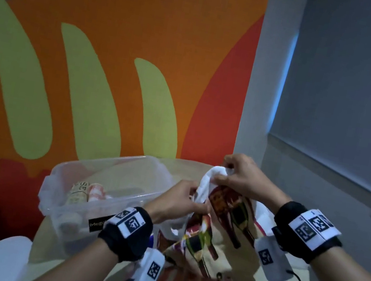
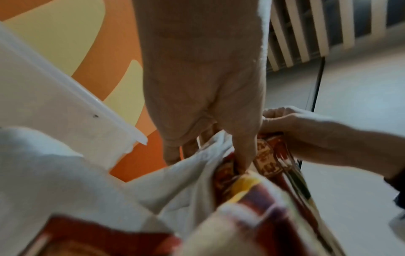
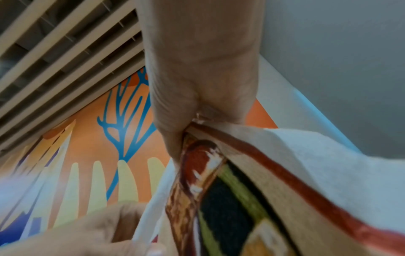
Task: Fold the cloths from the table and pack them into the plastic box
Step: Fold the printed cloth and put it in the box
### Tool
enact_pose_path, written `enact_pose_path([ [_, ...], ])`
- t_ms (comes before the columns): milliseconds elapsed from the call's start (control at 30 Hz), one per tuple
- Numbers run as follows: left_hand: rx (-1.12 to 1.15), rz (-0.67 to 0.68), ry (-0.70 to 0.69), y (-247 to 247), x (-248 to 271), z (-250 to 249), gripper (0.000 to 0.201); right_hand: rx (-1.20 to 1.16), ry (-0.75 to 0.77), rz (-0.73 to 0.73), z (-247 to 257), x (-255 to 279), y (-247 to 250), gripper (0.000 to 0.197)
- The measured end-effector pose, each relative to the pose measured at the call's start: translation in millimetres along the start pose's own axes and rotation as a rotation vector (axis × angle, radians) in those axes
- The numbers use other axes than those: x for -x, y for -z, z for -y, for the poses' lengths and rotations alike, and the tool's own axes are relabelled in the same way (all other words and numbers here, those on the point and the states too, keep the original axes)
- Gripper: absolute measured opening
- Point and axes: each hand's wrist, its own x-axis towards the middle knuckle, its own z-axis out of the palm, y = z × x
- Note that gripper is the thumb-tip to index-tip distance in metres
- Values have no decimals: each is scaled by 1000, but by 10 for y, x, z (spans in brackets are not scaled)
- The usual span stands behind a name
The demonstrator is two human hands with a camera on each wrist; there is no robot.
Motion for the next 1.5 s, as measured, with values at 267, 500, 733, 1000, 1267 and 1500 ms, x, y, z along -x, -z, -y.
enact_pose_path([
  [267,-14,-169,-27,526,-46,-146,23,12,0,13,-54,-156,242,28],
  [500,-239,-193,-168,728,-61,-344,43,-143,130,-64,194,-238,360,21],
  [733,-63,-322,-385,605,-161,-559,6,-136,235,-131,390,-318,409,7],
  [1000,-31,-125,-249,449,-124,-567,16,-170,220,-229,406,-370,500,8],
  [1267,-170,-197,55,975,126,-25,23,-85,-57,-298,-460,-194,722,20],
  [1500,-1,-462,-19,1389,129,-184,26,-238,-185,-265,-644,-42,503,36],
])
